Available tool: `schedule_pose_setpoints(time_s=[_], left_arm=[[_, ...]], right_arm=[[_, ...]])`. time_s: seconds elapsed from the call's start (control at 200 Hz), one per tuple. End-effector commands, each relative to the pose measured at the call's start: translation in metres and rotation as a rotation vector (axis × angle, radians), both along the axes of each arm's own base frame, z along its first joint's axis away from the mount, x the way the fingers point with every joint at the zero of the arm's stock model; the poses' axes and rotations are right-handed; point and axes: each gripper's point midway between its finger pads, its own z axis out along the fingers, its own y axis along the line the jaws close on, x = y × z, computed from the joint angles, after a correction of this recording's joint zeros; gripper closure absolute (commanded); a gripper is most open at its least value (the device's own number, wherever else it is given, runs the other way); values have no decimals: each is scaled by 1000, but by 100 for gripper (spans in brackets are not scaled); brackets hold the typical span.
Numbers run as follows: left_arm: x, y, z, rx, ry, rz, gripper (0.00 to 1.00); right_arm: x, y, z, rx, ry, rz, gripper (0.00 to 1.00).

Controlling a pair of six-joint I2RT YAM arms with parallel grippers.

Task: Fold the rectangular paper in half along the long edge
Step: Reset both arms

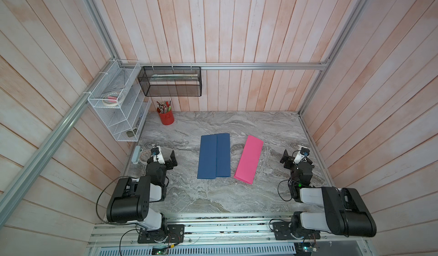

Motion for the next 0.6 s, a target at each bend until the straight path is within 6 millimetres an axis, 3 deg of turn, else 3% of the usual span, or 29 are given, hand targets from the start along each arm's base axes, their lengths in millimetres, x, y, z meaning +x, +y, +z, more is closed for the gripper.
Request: schedule_pose_setpoints(time_s=[0.0,0.03,0.14,0.23,0.28,0.595], left_arm=[[0,-3,43,13,-177,-27,0],[4,-3,43,11,-177,-26,0],[19,-2,35,22,-105,-10,0],[25,-17,32,53,-85,-94,0],[29,-28,33,75,-84,-158,0],[30,-32,31,79,-74,-171,0]], right_arm=[[8,11,22,-43,-148,81,2],[7,17,27,-53,-168,114,2],[12,25,15,-56,-81,165,2],[16,26,22,-60,-134,168,2],[19,23,14,-49,-80,154,2],[22,17,14,-41,-81,120,2]])
